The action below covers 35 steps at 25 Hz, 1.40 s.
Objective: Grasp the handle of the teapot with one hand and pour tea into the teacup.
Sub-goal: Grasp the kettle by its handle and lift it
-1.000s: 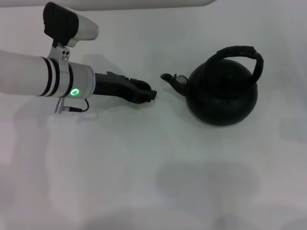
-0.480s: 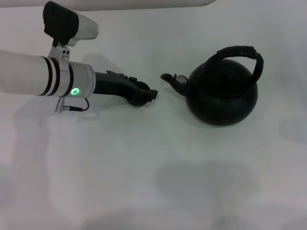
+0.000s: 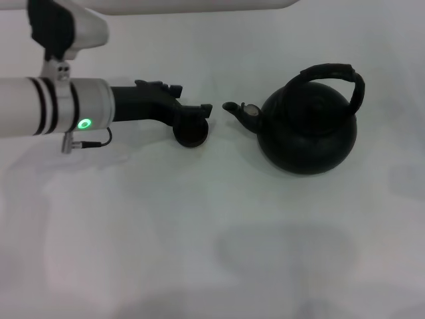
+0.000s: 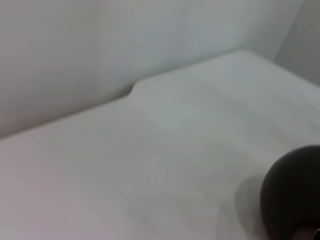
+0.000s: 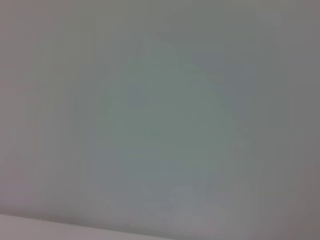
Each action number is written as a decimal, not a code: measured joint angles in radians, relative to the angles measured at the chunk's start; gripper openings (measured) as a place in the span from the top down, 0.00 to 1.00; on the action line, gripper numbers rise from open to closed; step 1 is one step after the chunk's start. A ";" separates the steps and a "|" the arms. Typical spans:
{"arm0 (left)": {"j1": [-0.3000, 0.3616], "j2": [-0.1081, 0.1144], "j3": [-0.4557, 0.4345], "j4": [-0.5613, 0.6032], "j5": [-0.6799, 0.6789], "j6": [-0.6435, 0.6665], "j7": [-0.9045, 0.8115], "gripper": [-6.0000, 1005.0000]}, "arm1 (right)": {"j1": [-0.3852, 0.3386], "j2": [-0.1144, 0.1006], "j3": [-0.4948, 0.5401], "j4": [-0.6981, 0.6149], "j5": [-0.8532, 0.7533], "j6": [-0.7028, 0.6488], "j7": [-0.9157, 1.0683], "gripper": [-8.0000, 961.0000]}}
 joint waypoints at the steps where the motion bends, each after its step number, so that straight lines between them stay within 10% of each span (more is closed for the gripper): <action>1: 0.024 0.001 0.002 0.024 -0.023 -0.006 0.024 0.19 | -0.001 0.000 0.001 0.000 0.000 0.000 0.000 0.49; 10: 0.226 0.003 0.006 0.096 -0.348 -0.026 0.350 0.19 | -0.034 -0.004 0.000 0.008 -0.027 0.018 0.002 0.49; 18: 0.458 0.000 0.008 -0.060 -0.920 -0.236 0.971 0.18 | -0.153 0.001 -0.003 0.126 -0.180 0.105 0.086 0.48; 27: 0.483 -0.004 0.008 -0.410 -1.219 -0.586 1.346 0.19 | -0.269 0.003 -0.004 0.407 -0.457 0.147 0.425 0.48; 35: 0.489 -0.007 0.008 -0.500 -1.271 -0.661 1.398 0.20 | -0.297 0.011 -0.048 0.553 -0.626 0.226 0.626 0.48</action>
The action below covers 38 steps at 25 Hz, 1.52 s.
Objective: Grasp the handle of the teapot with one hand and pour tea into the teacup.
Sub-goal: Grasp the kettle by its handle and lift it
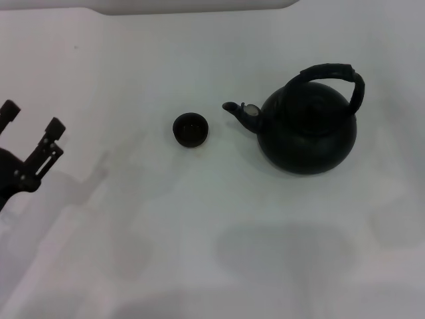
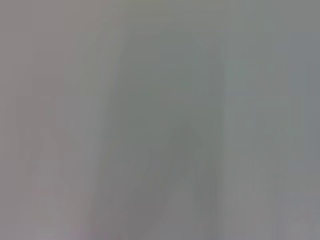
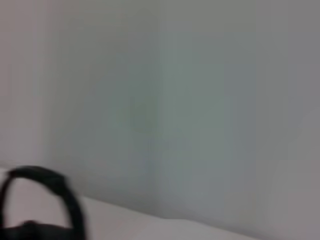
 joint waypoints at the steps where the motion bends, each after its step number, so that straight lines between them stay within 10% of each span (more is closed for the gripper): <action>1: 0.001 0.000 0.000 -0.006 -0.006 -0.008 0.003 0.20 | -0.001 0.001 -0.016 0.006 -0.012 0.010 0.011 0.48; 38: 0.024 0.002 0.001 -0.026 -0.019 -0.031 0.009 0.20 | 0.139 0.013 -0.398 -0.081 0.144 -0.094 -0.046 0.47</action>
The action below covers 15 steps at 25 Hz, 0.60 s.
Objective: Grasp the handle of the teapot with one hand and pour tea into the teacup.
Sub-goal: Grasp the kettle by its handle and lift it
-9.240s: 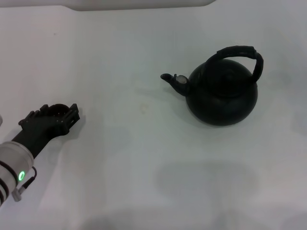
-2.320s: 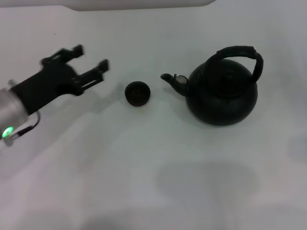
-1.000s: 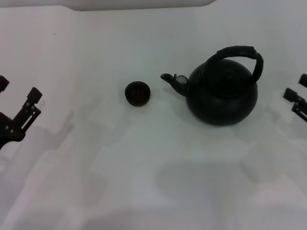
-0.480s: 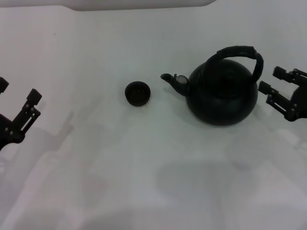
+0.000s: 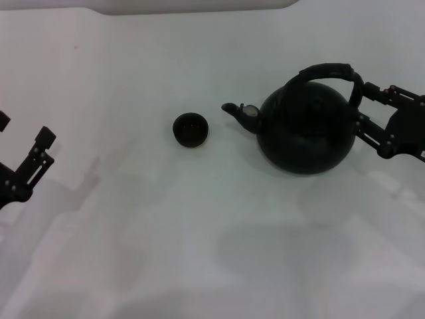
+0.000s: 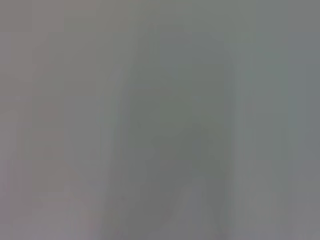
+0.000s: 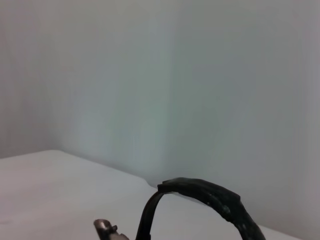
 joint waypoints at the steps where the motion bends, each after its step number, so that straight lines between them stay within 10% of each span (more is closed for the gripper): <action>1: 0.000 0.001 0.000 0.000 0.001 0.000 0.000 0.20 | 0.001 0.000 -0.014 -0.002 0.018 -0.007 -0.011 0.47; 15: 0.000 0.004 0.000 -0.002 0.002 0.000 0.000 0.20 | 0.052 0.000 -0.106 -0.069 0.140 -0.065 -0.091 0.47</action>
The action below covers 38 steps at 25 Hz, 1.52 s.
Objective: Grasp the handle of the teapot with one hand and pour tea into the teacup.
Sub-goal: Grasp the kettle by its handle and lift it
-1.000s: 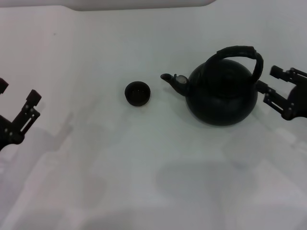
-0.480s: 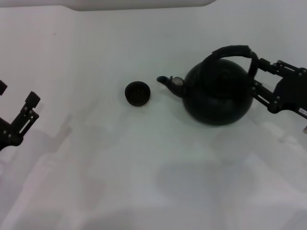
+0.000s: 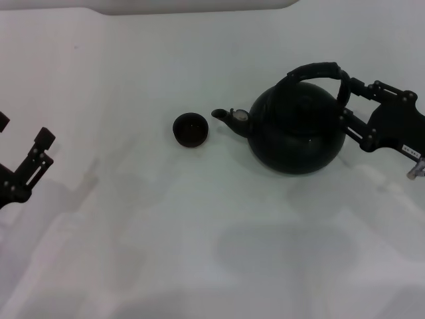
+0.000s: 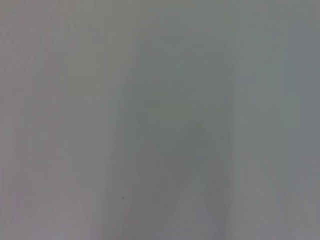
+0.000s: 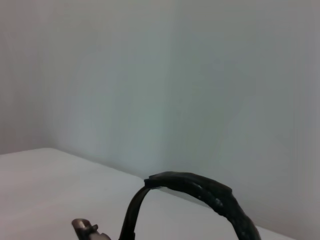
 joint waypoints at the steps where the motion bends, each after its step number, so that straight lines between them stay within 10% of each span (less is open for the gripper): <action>1: 0.000 0.000 0.000 -0.001 0.000 0.000 0.000 0.20 | 0.004 0.000 -0.003 -0.005 0.009 -0.003 -0.007 0.47; 23: 0.000 0.001 -0.001 -0.011 -0.005 0.001 0.000 0.20 | 0.022 0.000 -0.094 -0.016 0.156 -0.098 -0.067 0.51; 38: -0.005 0.003 -0.002 -0.012 -0.005 0.005 0.000 0.20 | 0.028 0.000 -0.114 -0.025 0.160 -0.089 -0.116 0.74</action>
